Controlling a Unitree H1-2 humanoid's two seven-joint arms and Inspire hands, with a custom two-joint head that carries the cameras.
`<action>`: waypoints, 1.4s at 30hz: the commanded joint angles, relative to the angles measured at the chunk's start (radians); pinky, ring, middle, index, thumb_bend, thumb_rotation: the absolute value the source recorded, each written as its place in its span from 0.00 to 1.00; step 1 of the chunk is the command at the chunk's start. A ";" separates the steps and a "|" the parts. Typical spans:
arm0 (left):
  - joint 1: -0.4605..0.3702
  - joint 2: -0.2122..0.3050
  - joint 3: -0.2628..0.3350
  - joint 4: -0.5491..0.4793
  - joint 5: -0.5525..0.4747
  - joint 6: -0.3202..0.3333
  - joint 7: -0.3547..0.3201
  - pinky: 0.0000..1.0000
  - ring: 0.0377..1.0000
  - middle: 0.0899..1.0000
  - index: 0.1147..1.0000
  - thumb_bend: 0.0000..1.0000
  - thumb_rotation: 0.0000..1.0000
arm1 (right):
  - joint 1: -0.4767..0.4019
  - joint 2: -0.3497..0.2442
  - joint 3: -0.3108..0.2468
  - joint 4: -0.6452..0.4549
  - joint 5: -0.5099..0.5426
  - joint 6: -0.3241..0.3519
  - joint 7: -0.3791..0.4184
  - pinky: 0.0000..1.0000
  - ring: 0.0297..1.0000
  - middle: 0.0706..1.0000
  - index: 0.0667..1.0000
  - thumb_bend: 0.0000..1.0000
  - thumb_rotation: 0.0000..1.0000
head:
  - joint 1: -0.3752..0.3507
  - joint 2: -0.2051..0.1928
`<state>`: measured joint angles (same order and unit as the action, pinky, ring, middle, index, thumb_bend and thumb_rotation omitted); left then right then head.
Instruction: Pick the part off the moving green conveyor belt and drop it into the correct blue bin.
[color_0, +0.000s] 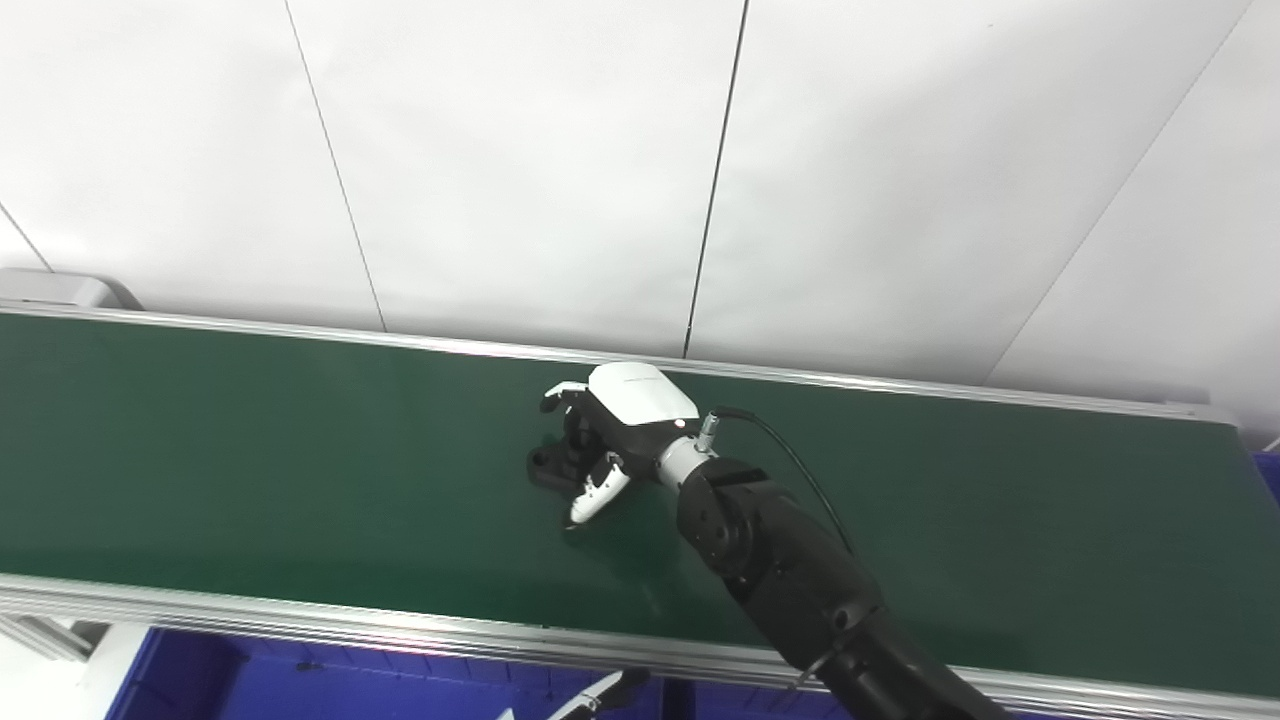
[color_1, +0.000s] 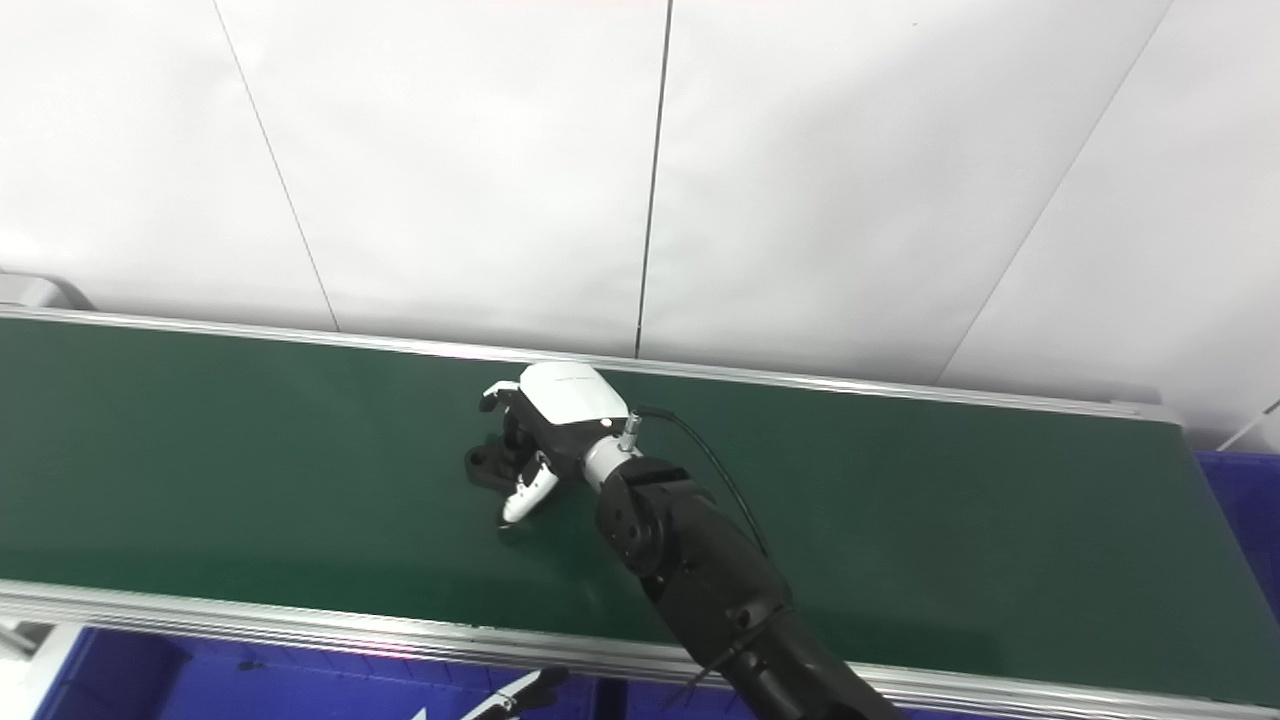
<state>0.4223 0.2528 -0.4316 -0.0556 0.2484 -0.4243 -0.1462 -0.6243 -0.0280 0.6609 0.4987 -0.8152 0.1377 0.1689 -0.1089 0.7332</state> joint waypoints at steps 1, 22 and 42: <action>0.013 -0.009 0.003 -0.034 0.007 -0.027 -0.001 0.83 0.92 0.96 0.94 0.94 0.33 | -0.012 -0.014 0.018 -0.016 -0.018 -0.020 0.026 0.26 0.29 0.45 0.74 0.57 0.01 | 0.001 0.001; 0.012 -0.019 0.025 -0.039 0.003 -0.034 -0.015 0.87 0.93 0.96 0.94 0.91 0.35 | 0.028 -0.108 0.084 -0.105 -0.136 -0.018 0.008 0.27 0.36 0.44 0.50 0.51 0.00 | -0.008 0.022; 0.030 0.008 0.043 -0.089 -0.031 -0.007 -0.050 0.91 0.95 0.98 0.96 0.89 0.36 | 0.314 -0.107 -0.136 -0.747 -0.170 0.118 0.038 0.20 0.32 0.40 0.50 0.51 0.00 | -0.045 0.074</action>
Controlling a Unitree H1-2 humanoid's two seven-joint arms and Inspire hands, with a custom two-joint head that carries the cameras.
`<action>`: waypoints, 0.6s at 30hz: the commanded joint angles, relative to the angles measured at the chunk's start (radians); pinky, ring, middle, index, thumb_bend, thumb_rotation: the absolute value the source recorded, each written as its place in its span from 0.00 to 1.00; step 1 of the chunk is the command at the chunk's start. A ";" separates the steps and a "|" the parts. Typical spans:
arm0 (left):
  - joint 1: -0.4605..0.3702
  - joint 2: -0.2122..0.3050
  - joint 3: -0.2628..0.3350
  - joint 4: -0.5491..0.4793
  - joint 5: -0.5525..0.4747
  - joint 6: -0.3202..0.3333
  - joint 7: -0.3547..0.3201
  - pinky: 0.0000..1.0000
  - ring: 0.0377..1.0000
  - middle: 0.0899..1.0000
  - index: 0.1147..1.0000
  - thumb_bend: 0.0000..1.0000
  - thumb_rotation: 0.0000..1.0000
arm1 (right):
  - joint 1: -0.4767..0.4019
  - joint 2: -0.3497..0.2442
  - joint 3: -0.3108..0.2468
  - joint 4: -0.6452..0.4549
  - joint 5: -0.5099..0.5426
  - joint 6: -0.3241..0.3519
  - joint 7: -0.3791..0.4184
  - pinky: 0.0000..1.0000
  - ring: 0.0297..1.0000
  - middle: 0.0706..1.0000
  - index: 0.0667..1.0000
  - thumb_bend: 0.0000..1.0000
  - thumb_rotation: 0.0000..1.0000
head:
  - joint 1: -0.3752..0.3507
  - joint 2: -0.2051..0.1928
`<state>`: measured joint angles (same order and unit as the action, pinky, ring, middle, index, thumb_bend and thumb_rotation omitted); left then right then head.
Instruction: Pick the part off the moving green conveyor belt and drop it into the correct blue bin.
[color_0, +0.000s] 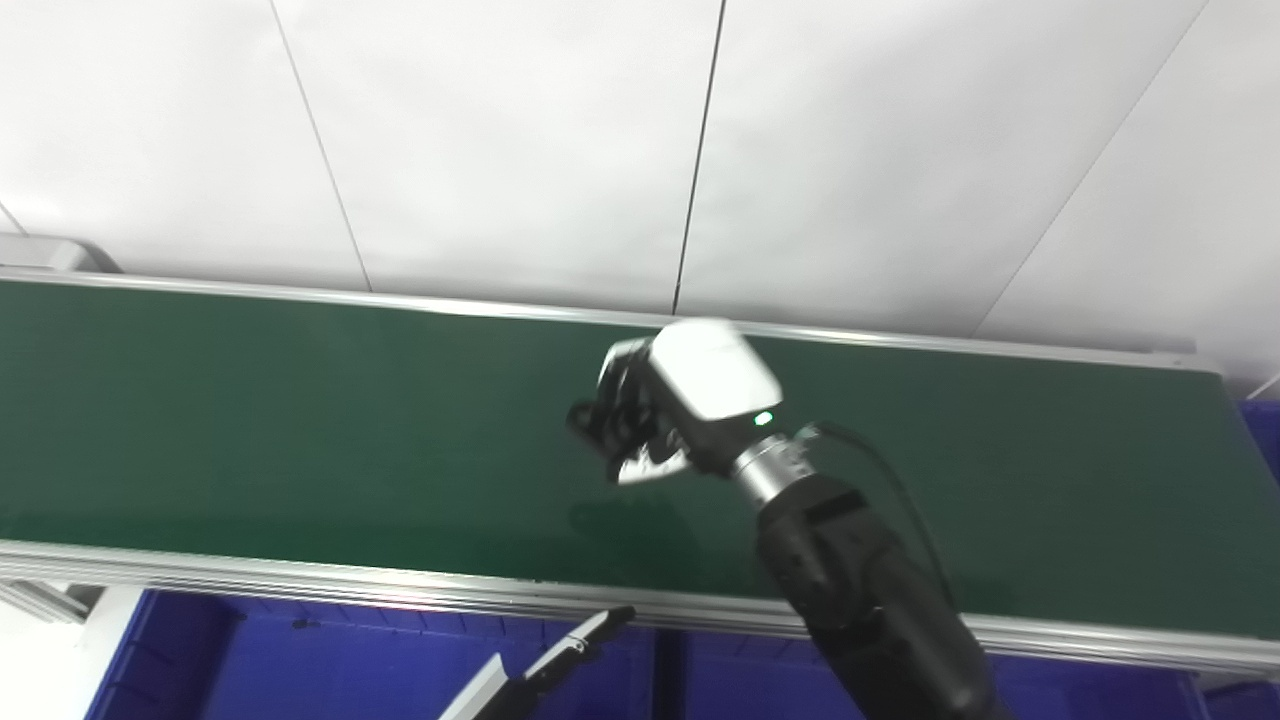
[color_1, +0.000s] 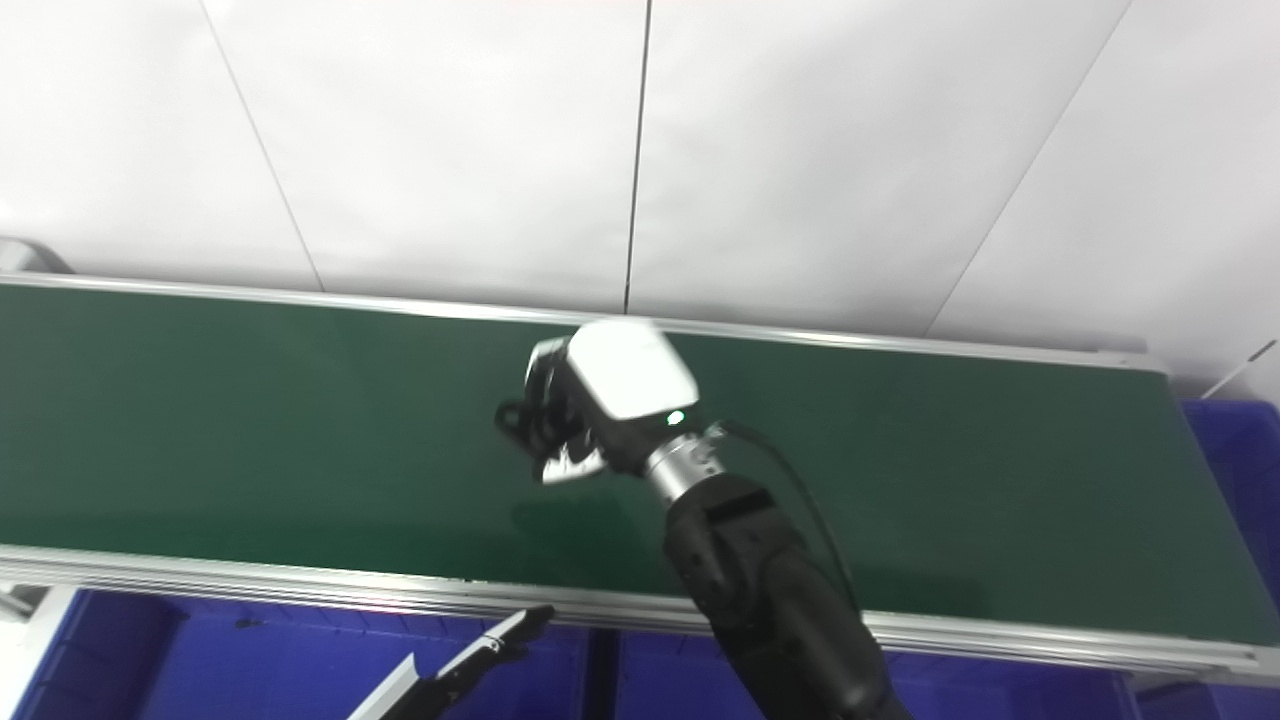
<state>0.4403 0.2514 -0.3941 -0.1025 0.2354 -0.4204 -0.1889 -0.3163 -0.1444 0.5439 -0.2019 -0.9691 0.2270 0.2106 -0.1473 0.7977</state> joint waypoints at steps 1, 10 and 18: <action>0.016 0.012 0.008 -0.050 -0.024 -0.006 -0.009 0.91 0.95 0.98 0.96 0.89 0.36 | 0.025 0.014 -0.035 -0.087 -0.026 0.041 0.006 0.20 0.32 0.40 0.50 0.51 0.00 | -0.010 0.015; 0.030 0.017 0.038 -0.085 -0.100 0.024 -0.031 0.90 0.96 0.99 0.98 0.86 0.37 | 0.199 0.030 -0.146 -0.379 -0.037 0.071 0.112 0.15 0.39 0.45 0.44 0.52 0.00 | -0.052 0.065; 0.026 0.024 0.072 -0.167 -0.127 0.142 -0.054 0.92 0.98 1.00 1.00 0.86 0.43 | 0.480 0.024 -0.234 -0.536 0.072 0.076 0.166 0.14 0.38 0.45 0.44 0.52 0.00 | -0.090 0.144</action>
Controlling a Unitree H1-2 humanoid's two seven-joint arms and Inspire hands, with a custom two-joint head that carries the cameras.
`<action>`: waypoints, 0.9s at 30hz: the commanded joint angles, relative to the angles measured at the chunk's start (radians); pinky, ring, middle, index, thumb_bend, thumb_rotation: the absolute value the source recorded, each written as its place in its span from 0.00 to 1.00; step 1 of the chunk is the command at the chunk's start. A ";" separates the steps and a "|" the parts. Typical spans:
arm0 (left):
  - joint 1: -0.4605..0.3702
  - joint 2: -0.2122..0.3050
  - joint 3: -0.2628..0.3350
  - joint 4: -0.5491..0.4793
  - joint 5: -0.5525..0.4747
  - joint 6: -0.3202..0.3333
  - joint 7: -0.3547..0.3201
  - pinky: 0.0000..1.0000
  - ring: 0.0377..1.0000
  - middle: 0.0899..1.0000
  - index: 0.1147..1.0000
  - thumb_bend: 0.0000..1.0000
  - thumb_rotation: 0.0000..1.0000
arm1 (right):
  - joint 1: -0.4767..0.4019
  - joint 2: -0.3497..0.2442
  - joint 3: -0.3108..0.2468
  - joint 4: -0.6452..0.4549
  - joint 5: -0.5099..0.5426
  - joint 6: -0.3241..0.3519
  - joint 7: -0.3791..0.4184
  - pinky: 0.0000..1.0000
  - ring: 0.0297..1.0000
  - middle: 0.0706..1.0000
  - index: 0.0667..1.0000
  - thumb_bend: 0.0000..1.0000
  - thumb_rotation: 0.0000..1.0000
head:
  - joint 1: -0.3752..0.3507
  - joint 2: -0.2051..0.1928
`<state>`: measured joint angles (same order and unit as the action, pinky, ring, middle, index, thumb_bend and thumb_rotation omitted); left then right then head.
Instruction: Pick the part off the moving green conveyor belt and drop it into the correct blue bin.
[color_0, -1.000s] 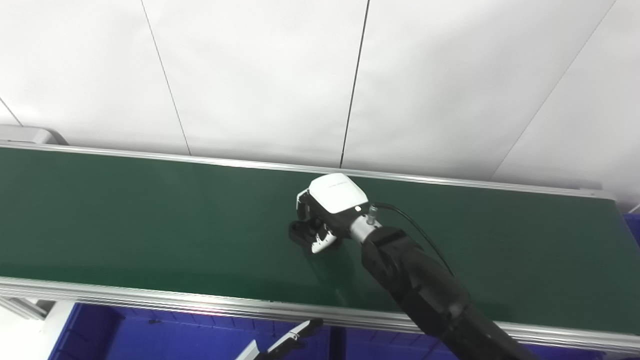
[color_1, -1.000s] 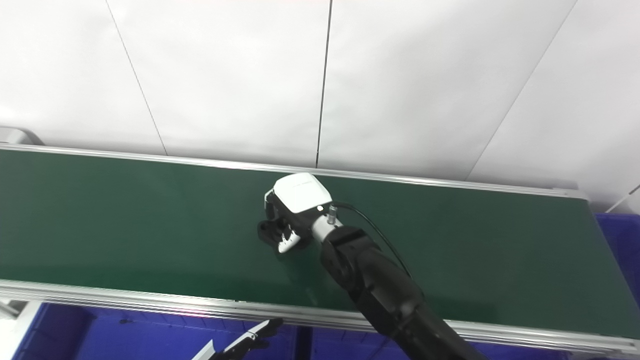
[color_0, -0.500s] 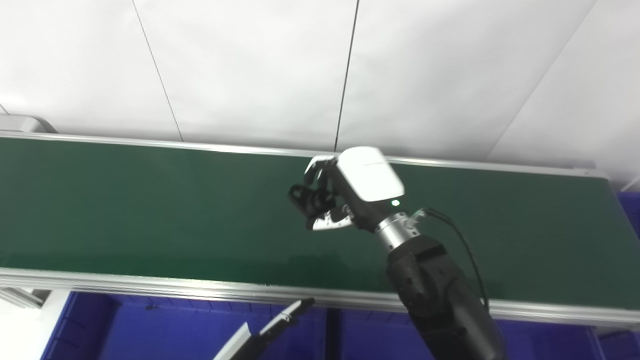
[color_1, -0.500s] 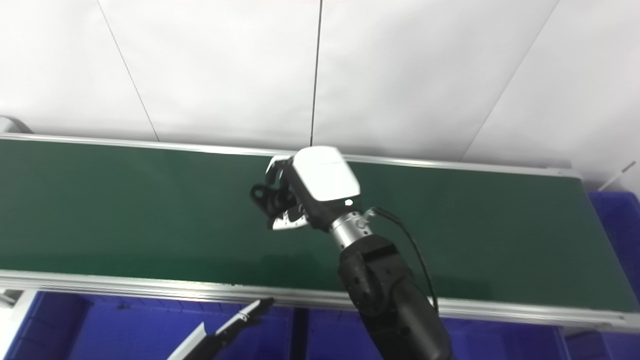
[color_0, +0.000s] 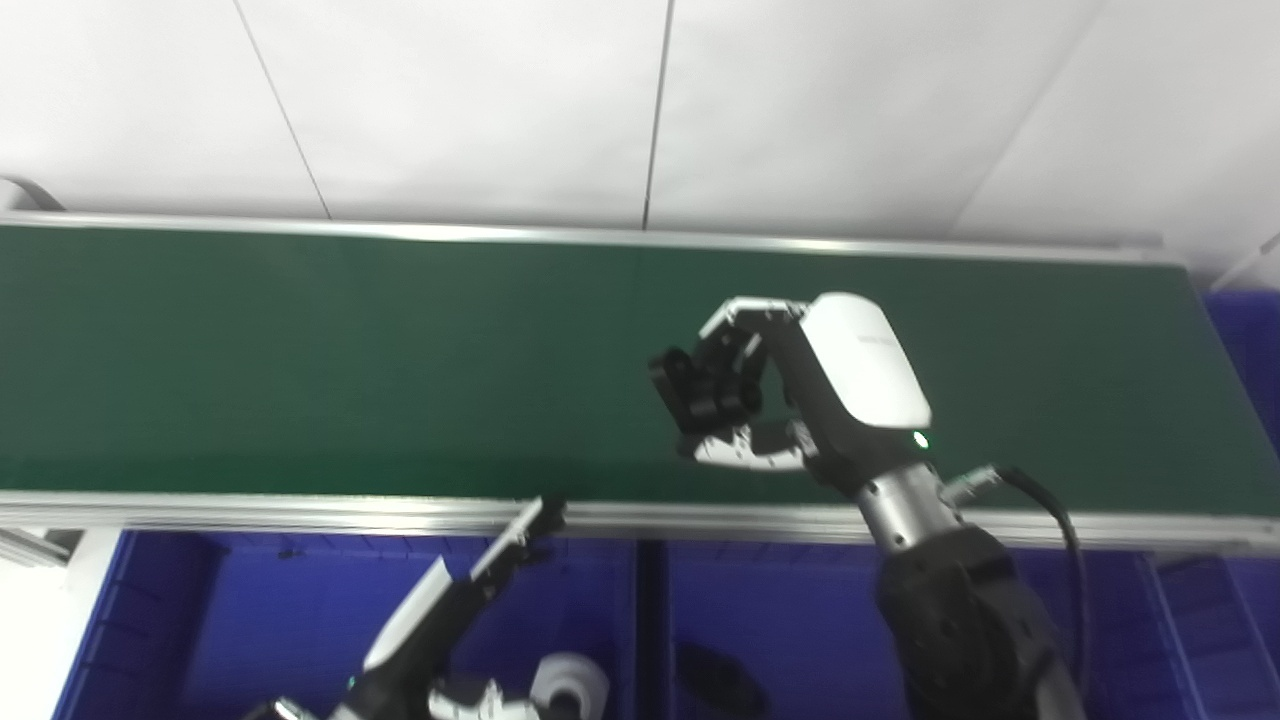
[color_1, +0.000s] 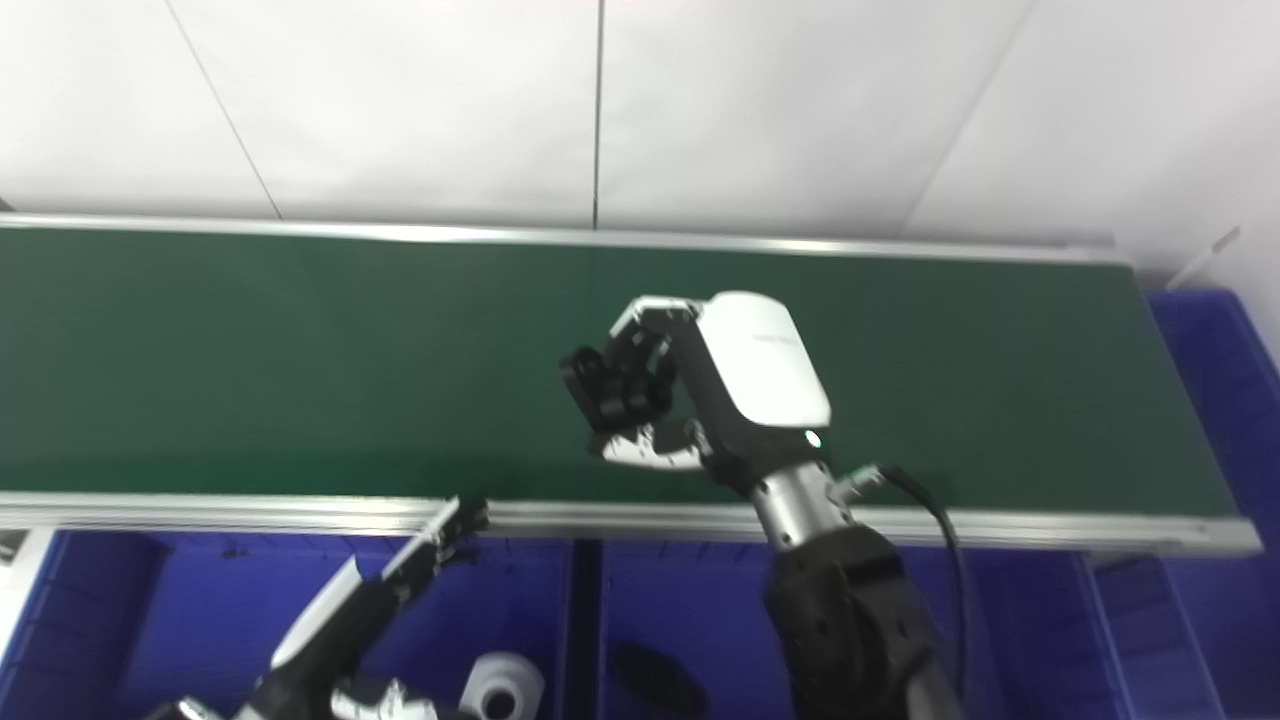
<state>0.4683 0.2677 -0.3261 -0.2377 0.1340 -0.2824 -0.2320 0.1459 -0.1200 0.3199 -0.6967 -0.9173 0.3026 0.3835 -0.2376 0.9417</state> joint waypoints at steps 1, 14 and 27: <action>-0.010 0.010 0.007 -0.030 -0.029 0.003 -0.015 0.90 0.98 1.00 1.00 0.85 0.43 | 0.058 -0.004 -0.019 -0.044 0.030 -0.011 -0.013 0.14 0.34 0.42 0.47 0.51 0.00 | -0.002 0.002; -0.042 0.021 0.030 -0.040 -0.047 0.030 -0.055 0.94 1.00 1.00 1.00 0.86 0.44 | 0.345 -0.076 -0.045 0.151 0.094 -0.138 -0.185 0.17 0.42 0.36 0.47 0.51 0.00 | -0.026 0.044; -0.038 0.024 0.043 -0.067 -0.053 0.056 -0.065 0.92 0.99 1.00 1.00 0.87 0.44 | 0.206 -0.146 0.059 0.332 -0.095 -0.039 0.002 0.34 0.38 0.40 0.49 0.52 0.00 | -0.051 0.066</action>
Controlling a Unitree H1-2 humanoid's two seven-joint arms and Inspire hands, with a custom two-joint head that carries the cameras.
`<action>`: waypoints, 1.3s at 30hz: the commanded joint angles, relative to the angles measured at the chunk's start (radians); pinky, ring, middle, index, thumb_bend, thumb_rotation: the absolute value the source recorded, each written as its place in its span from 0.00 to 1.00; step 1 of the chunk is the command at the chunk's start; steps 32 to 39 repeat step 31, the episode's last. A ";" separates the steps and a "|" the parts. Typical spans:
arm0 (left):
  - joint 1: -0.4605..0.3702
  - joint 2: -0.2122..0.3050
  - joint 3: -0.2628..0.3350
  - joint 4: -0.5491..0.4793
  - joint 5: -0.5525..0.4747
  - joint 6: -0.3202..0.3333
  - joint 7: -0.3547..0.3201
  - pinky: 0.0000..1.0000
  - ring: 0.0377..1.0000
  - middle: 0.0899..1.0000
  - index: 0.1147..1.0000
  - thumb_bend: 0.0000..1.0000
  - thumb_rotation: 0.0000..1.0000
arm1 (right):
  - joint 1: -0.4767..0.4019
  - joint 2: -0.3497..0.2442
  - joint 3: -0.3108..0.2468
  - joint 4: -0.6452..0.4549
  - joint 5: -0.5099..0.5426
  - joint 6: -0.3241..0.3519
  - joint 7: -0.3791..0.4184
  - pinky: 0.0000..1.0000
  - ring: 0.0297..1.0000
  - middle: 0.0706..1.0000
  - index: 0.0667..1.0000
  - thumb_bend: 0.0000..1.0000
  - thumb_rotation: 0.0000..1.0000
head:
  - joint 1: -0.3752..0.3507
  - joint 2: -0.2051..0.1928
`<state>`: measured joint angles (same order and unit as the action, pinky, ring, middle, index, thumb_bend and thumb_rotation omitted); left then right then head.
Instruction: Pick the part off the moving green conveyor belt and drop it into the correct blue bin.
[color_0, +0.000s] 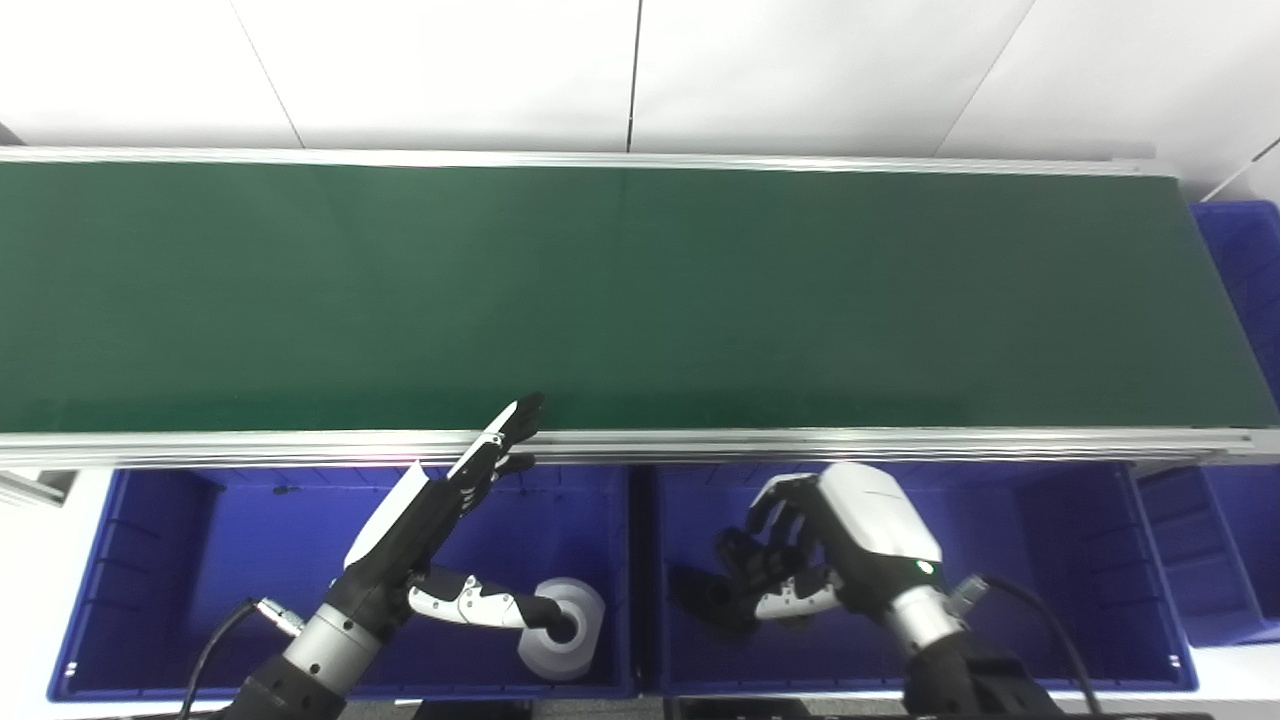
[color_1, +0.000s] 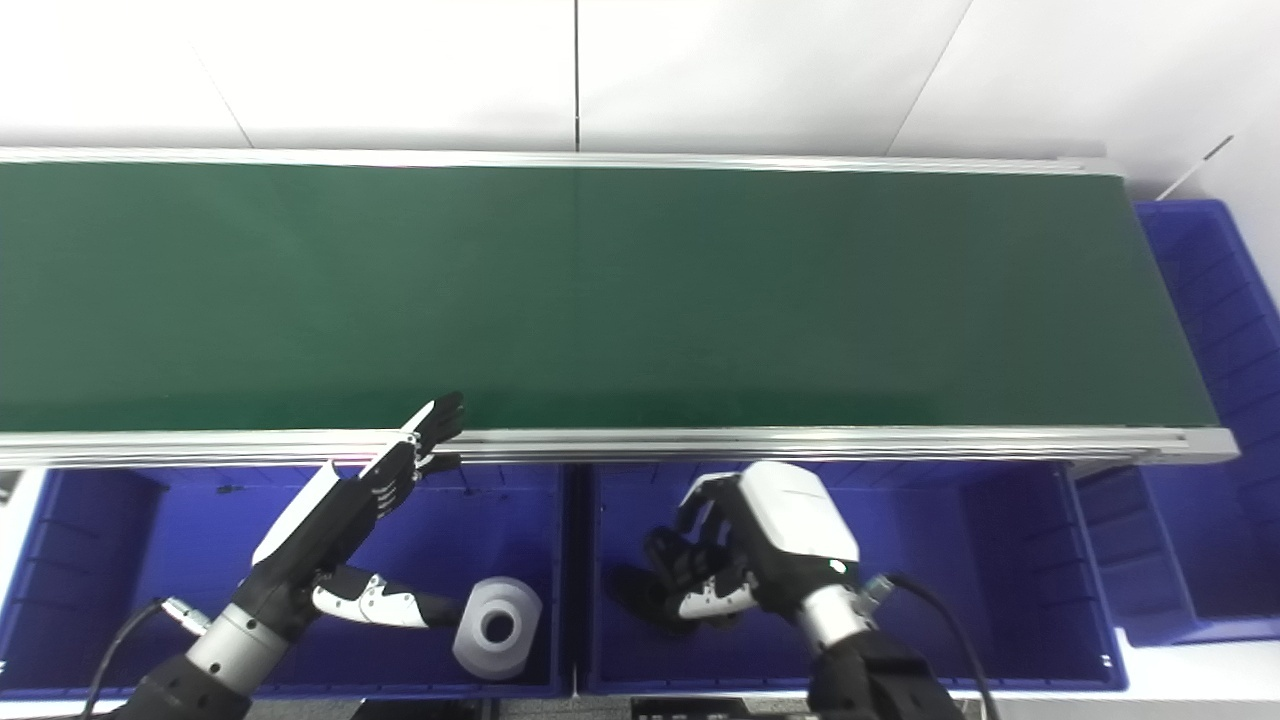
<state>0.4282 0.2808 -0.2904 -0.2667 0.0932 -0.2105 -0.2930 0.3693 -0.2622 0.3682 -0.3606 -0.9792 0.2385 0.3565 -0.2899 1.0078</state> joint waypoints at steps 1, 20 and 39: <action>0.002 0.011 0.007 -0.036 -0.014 -0.018 -0.005 0.92 0.99 1.00 1.00 0.87 0.44 | -0.031 -0.005 0.021 0.006 -0.050 0.031 0.053 0.37 0.39 0.40 0.49 0.52 0.00 | 0.000 -0.001; 0.018 0.032 -0.005 -0.053 0.025 -0.028 -0.014 0.91 0.98 1.00 1.00 0.85 0.44 | 0.125 0.057 0.024 -0.168 -0.144 0.003 0.040 1.00 0.97 0.94 0.97 0.68 0.68 | 0.036 -0.012; 0.016 0.044 -0.020 -0.062 0.027 0.009 -0.044 0.93 1.00 1.00 1.00 0.86 0.44 | 0.363 0.176 -0.032 -0.187 0.439 -0.245 -0.276 0.76 0.90 0.99 1.00 0.78 0.50 | 0.071 -0.031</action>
